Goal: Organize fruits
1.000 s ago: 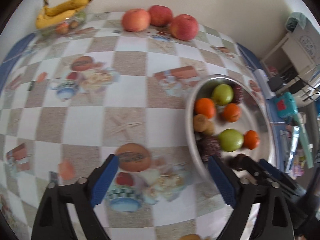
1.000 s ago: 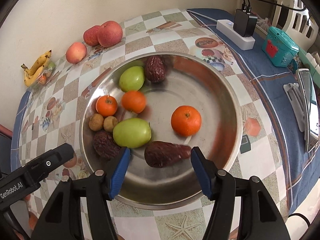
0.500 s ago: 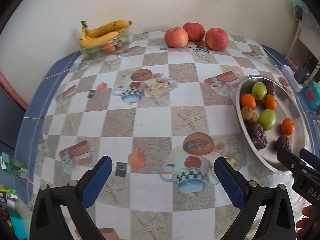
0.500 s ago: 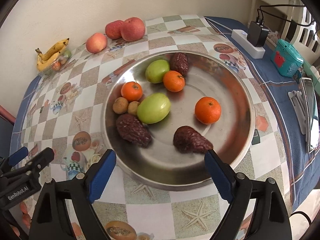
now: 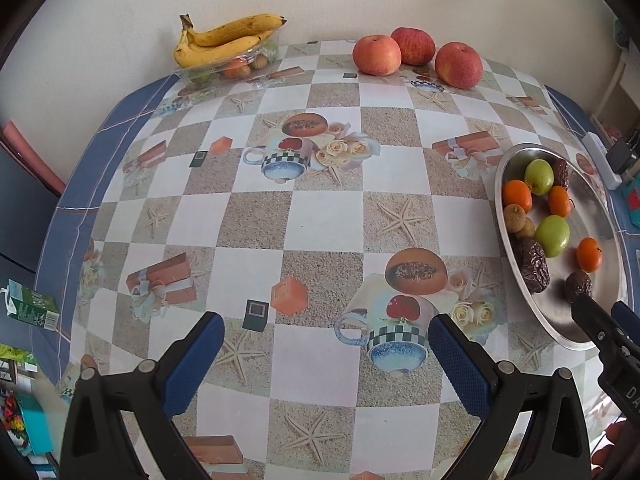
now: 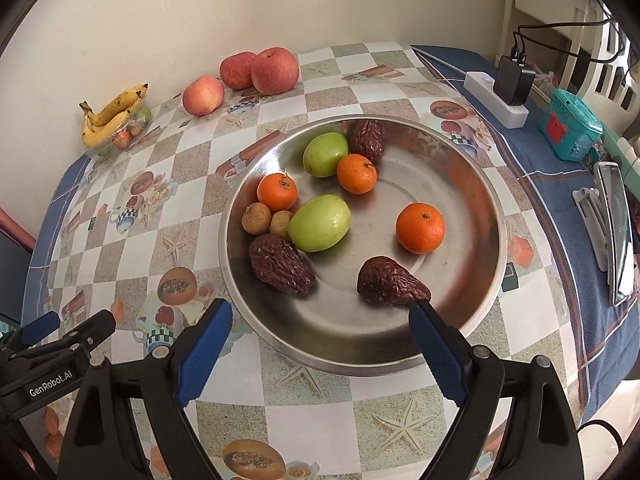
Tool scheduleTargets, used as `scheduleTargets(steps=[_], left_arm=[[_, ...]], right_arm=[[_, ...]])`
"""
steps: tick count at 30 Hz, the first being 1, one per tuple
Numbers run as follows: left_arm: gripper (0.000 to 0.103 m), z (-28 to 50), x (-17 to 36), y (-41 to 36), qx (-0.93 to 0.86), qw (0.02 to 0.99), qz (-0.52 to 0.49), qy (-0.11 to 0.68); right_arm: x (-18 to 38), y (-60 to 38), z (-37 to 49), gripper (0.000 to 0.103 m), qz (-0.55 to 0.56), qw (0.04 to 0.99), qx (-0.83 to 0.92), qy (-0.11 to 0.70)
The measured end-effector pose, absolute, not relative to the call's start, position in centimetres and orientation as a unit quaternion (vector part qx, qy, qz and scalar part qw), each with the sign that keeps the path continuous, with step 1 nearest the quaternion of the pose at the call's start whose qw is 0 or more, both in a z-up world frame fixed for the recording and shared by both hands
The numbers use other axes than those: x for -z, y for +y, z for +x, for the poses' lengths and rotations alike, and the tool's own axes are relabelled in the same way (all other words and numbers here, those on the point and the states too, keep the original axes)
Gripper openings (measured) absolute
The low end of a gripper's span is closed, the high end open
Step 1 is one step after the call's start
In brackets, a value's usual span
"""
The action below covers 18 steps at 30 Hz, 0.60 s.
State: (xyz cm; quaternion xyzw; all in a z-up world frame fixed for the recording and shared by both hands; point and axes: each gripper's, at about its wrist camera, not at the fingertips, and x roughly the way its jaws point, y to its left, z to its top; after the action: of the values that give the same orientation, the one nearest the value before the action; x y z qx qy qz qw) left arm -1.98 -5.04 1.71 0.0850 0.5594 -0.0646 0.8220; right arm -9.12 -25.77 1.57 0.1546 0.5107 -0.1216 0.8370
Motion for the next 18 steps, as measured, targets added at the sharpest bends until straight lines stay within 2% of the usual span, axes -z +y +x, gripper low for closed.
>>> scheduleTargets(steps=[18], left_arm=[[0.103, -2.0, -1.7, -5.3, 0.062, 0.819, 0.097, 0.563]], right_arm=[[-1.6, -24.6, -8.8, 0.090, 0.129, 0.839, 0.113, 0.516]])
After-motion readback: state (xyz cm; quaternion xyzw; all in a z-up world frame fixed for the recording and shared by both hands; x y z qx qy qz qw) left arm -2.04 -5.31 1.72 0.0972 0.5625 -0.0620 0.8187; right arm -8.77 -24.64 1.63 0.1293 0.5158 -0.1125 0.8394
